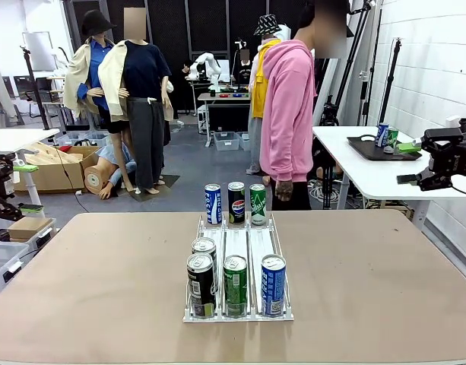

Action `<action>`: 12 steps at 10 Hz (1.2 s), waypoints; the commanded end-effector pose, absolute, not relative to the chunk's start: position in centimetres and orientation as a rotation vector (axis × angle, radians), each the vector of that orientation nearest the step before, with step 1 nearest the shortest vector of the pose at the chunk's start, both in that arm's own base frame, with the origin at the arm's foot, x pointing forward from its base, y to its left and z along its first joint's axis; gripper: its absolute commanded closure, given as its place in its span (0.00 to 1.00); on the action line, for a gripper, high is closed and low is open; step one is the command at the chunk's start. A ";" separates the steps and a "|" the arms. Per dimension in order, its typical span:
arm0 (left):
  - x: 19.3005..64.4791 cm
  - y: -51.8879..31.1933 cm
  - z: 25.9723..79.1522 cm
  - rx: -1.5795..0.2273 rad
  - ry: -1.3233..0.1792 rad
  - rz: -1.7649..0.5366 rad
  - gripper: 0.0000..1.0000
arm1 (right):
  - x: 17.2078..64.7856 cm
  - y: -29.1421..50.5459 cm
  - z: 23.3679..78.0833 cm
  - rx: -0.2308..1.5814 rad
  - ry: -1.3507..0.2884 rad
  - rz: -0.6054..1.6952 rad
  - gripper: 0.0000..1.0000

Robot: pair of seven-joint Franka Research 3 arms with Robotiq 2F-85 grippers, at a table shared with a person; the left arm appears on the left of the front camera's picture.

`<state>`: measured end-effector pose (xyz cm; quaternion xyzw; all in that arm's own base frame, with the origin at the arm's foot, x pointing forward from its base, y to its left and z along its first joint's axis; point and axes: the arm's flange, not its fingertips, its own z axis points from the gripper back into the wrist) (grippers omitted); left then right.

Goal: Retrieve and hand over the desired beverage to the person.
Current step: Place the picked can on the Handle tray extended by the person.

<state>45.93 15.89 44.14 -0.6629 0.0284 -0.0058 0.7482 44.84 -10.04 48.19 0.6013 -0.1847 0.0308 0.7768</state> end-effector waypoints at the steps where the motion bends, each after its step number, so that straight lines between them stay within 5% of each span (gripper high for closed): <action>1: 46.0 15.8 44.3 -1.448 0.054 -0.003 0.00 | 45.0 -10.0 48.3 1.287 -0.388 0.052 0.00; 12: 46.0 15.8 44.3 -1.448 0.054 -0.003 0.00 | 45.0 -10.0 48.3 1.287 -0.388 0.052 0.00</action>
